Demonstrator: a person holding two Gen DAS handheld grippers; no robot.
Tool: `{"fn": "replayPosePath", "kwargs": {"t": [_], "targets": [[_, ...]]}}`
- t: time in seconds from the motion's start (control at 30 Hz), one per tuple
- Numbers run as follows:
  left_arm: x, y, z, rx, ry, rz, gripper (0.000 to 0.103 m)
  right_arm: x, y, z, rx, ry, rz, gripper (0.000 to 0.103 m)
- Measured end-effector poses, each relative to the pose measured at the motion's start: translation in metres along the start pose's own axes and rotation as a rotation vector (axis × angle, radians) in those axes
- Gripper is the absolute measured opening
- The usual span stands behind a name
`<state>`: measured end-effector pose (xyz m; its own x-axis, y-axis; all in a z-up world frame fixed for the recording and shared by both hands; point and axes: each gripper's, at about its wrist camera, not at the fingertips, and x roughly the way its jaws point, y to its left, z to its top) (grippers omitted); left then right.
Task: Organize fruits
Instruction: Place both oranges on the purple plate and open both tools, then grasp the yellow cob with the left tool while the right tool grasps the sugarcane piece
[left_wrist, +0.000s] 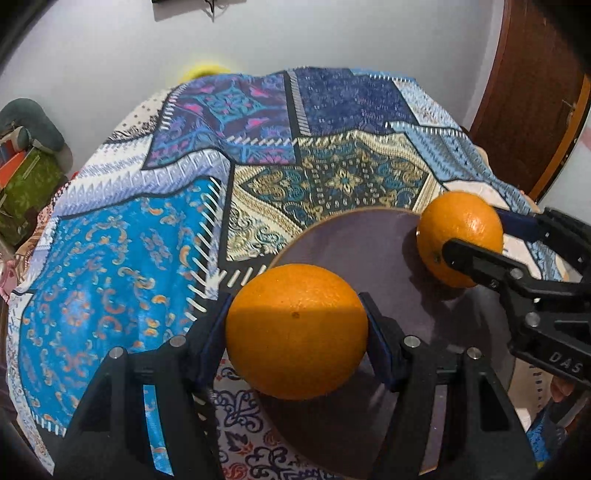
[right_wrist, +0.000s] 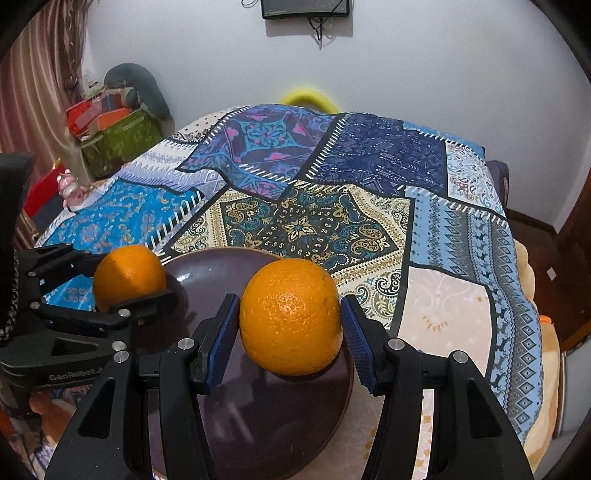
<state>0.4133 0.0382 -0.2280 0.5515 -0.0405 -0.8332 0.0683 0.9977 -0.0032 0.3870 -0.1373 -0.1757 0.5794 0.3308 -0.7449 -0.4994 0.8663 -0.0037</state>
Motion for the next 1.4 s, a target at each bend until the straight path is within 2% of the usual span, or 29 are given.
{"fn": "replayPosePath", "kwargs": {"t": [0.17, 0.27, 0.43, 0.7, 1.17, 1.4], "targets": [[0.003, -0.006, -0.002, 0.036, 0.007, 0.036, 0.066, 0.001, 0.003, 0.001, -0.028, 0.0, -0.004, 0.053], [0.001, -0.011, -0.006, 0.067, 0.019, 0.056, 0.072, 0.0, 0.002, 0.0, -0.017, -0.004, 0.003, 0.053], [-0.017, -0.012, -0.007, 0.062, -0.016, 0.052, 0.075, -0.016, 0.003, -0.004, -0.022, -0.021, -0.011, 0.066], [-0.069, 0.0, -0.015, -0.001, -0.082, 0.029, 0.077, -0.062, 0.004, -0.016, -0.017, -0.055, -0.036, 0.067], [-0.17, 0.01, -0.063, -0.02, -0.188, 0.038, 0.078, -0.156, 0.02, -0.047, -0.029, -0.12, -0.059, 0.067], [-0.206, 0.012, -0.098, -0.044, -0.241, 0.035, 0.095, -0.18, 0.028, -0.071, -0.027, -0.107, -0.051, 0.067]]}}
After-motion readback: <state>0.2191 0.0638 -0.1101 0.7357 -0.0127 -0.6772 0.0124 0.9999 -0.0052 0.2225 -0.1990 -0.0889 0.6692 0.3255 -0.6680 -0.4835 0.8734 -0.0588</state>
